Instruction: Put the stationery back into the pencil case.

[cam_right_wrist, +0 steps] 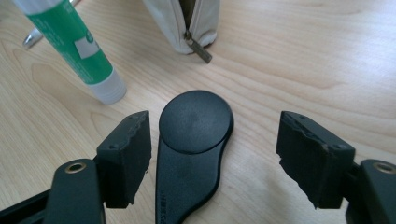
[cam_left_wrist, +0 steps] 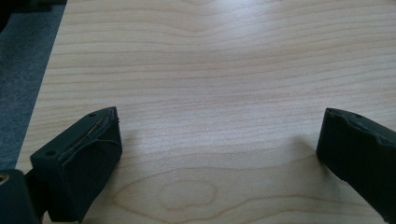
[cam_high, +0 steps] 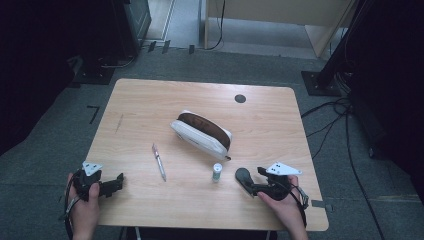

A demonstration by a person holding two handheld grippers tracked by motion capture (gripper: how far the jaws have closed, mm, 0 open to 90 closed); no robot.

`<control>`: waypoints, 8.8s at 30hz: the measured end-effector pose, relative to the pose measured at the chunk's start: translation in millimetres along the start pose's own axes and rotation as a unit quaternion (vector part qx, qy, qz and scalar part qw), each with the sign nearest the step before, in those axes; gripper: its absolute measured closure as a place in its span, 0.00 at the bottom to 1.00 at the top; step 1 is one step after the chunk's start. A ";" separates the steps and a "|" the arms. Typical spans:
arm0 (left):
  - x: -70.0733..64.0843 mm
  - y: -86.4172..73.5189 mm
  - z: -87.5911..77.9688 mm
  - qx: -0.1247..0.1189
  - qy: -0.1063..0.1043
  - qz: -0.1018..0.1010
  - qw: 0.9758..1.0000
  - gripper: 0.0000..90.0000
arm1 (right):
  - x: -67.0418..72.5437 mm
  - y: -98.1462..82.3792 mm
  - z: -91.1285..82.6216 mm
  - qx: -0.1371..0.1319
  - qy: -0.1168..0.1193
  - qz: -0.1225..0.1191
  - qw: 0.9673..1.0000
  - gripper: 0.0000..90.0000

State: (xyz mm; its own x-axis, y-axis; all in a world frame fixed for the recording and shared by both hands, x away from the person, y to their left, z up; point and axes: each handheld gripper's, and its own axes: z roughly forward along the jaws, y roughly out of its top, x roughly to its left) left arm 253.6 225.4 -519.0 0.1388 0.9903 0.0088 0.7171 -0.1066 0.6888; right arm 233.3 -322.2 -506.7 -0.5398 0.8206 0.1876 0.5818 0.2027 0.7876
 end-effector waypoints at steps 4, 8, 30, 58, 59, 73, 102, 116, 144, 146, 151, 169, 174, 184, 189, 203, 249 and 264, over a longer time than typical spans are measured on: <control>0.0 0.0 0.0 0.000 0.000 0.000 1.000 0.00 | 4.4 -2.6 6.0 0.010 0.007 0.000 1.000 0.25; 0.0 0.0 0.0 0.000 0.000 0.000 1.000 0.00 | 11.4 -4.4 14.3 0.029 -0.003 -0.022 0.999 0.23; 0.0 0.0 0.0 0.000 0.000 0.000 1.000 0.00 | 6.1 -8.3 8.8 0.005 0.010 -0.040 0.999 0.61; 0.0 0.0 0.0 0.000 0.000 0.000 1.000 0.00 | 7.0 -9.0 8.9 0.009 0.004 -0.055 0.998 0.58; 0.0 0.0 0.0 0.000 0.000 0.000 1.000 0.00 | 6.9 -8.5 8.2 0.007 0.006 -0.054 0.998 0.59; -0.1 0.0 0.0 0.000 0.000 0.000 1.000 0.00 | 7.5 -5.6 2.5 -0.010 0.002 -0.047 0.999 0.59; -0.5 0.3 0.1 0.001 0.002 -0.002 1.000 0.00 | 24.4 12.8 -8.5 -0.044 -0.011 -0.066 0.997 0.59; -0.7 0.7 0.5 0.001 0.002 -0.001 1.000 0.00 | 28.9 25.5 1.5 -0.026 -0.005 -0.074 0.997 0.59; -0.8 1.3 1.1 0.000 0.000 0.000 1.000 0.00 | 1.6 7.4 0.2 -0.041 -0.024 -0.028 0.998 0.70; -0.7 1.3 1.0 0.001 0.000 0.000 1.000 0.00 | 0.8 9.4 1.8 -0.044 -0.024 -0.027 0.998 0.67; -0.7 1.3 1.0 0.000 0.000 0.001 1.000 0.00 | -2.7 14.4 8.7 -0.049 -0.028 -0.031 0.998 0.61; -0.7 1.3 1.0 0.001 0.000 0.000 1.000 0.00 | -40.2 48.2 52.7 -0.005 -0.054 -0.029 0.998 0.35; -0.7 1.3 1.0 0.001 0.000 0.000 1.000 0.00 | -47.1 51.4 64.2 -0.002 -0.051 -0.029 0.998 0.35; -0.7 1.3 1.2 0.000 -0.001 0.000 1.000 0.00 | -48.4 47.7 74.7 0.017 -0.057 -0.033 0.998 0.35; -0.7 1.3 1.1 0.001 -0.001 0.001 1.000 0.00 | -46.8 50.9 81.1 0.034 -0.063 -0.053 0.996 0.39; -0.6 1.3 1.1 0.001 -0.001 0.001 1.000 0.00 | -40.7 44.7 74.1 0.028 -0.068 -0.045 0.996 0.46; -0.6 1.3 1.1 0.000 -0.001 0.001 1.000 0.00 | -10.4 72.1 10.3 -0.051 -0.075 -0.065 0.994 0.46; -0.6 1.3 1.1 0.000 -0.001 0.001 1.000 0.00 | -4.0 95.1 -9.4 -0.077 -0.083 -0.077 0.991 0.46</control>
State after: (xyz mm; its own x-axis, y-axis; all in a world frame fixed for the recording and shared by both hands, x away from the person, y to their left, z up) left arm 255.3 224.6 -518.9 0.1411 0.9900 0.0085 0.7174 -0.1081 0.6883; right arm 285.1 -311.3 -427.0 -0.5008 0.8650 -0.0309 0.3933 0.2592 0.8821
